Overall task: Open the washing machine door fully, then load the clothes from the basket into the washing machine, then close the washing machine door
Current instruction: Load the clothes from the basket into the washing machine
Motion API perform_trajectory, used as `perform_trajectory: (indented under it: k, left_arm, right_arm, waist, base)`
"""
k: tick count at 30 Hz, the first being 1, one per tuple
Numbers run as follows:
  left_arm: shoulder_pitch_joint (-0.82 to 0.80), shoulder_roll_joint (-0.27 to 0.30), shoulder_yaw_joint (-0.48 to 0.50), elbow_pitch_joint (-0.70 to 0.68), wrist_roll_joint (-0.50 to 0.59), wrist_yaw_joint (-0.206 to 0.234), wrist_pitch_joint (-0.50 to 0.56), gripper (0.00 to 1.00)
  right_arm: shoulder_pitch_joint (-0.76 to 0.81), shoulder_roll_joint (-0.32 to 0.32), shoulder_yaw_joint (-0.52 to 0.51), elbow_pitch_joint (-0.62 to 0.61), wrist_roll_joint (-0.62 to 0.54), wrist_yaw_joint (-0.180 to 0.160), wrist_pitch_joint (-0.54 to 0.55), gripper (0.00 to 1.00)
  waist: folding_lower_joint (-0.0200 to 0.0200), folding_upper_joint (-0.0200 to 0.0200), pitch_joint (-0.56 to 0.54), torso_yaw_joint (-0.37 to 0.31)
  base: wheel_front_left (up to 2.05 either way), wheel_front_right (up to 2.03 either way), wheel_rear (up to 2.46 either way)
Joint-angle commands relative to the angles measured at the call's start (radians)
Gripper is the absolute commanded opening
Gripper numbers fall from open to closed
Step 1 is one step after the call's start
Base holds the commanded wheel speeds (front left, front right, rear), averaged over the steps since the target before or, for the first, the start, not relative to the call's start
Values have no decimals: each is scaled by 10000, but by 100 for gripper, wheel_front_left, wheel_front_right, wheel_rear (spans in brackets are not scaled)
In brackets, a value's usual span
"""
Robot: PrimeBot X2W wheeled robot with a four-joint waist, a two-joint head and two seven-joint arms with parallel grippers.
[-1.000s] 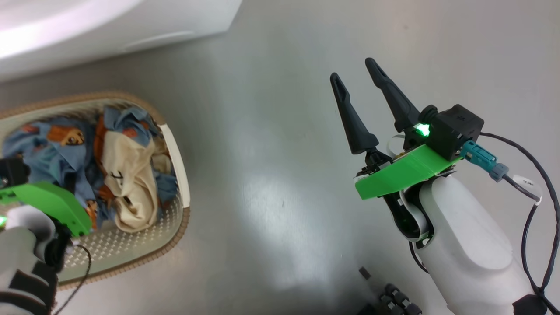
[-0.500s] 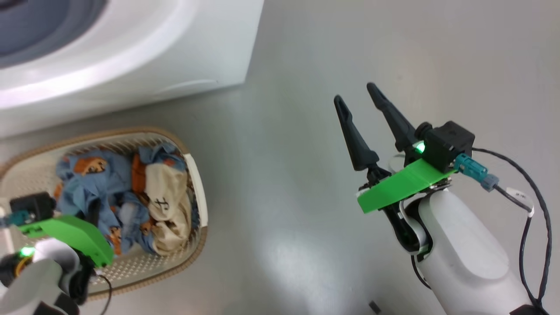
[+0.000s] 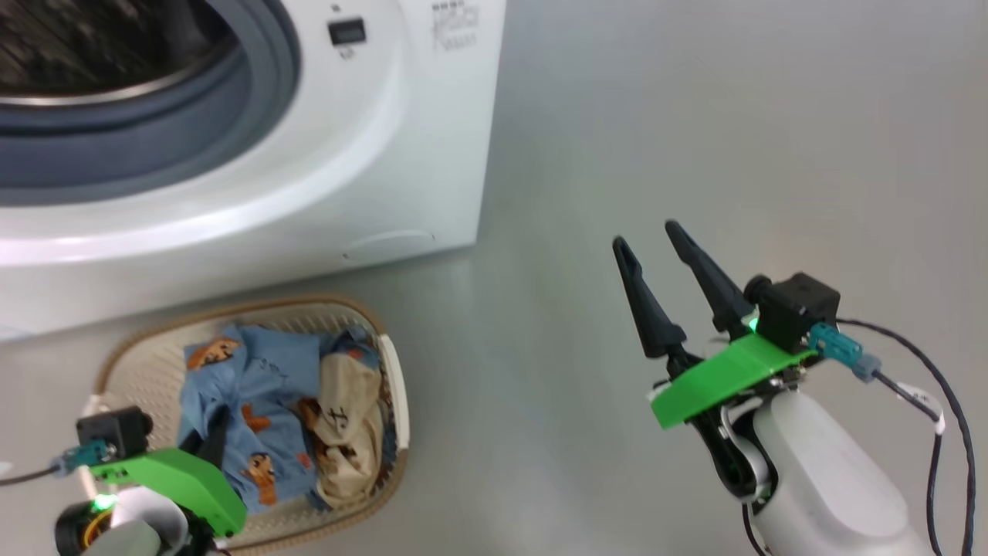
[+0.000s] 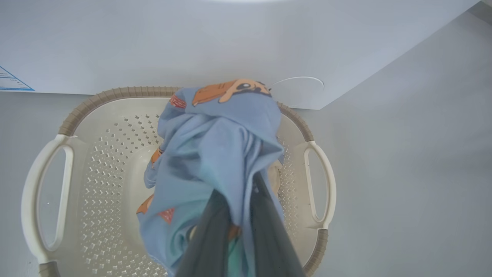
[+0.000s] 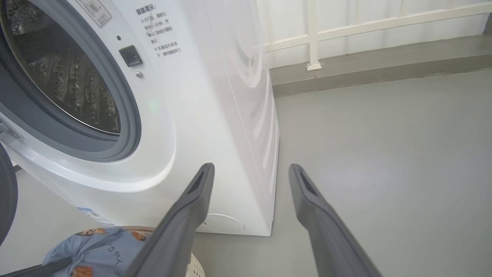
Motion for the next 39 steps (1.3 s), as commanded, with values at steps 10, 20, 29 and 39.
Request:
perform_trajectory:
  k: [10, 20, 29, 39]
  left_arm:
    - [868, 404, 984, -1426, 321, 8, -273, 0]
    - [2232, -138, 3165, -3226, 2134, 8, -276, 0]
    - [3697, -913, 4839, -5971, 3942, 183, -277, 0]
    - [4441, -1070, 5116, -7927, 4995, 976, -277, 0]
  right_arm:
    - [962, -373, 130, -1, 518, 73, -82, 100]
    - [1769, -828, 86, 62, 862, 73, -82, 100]
    - [2431, -1152, 45, -17, 1145, 73, -82, 100]
    - [2628, -1312, 9, -215, 1212, 73, -82, 100]
  waist:
    - [2, 0, -2149, 616]
    - [2, 0, -3448, 959]
    - [2, 0, -4253, 1300]
    - [2, 0, -4437, 1461]
  base:
    - [0, 0, 0]
    - [0, 0, 0]
    - [0, 0, 0]
    - [0, 0, 0]
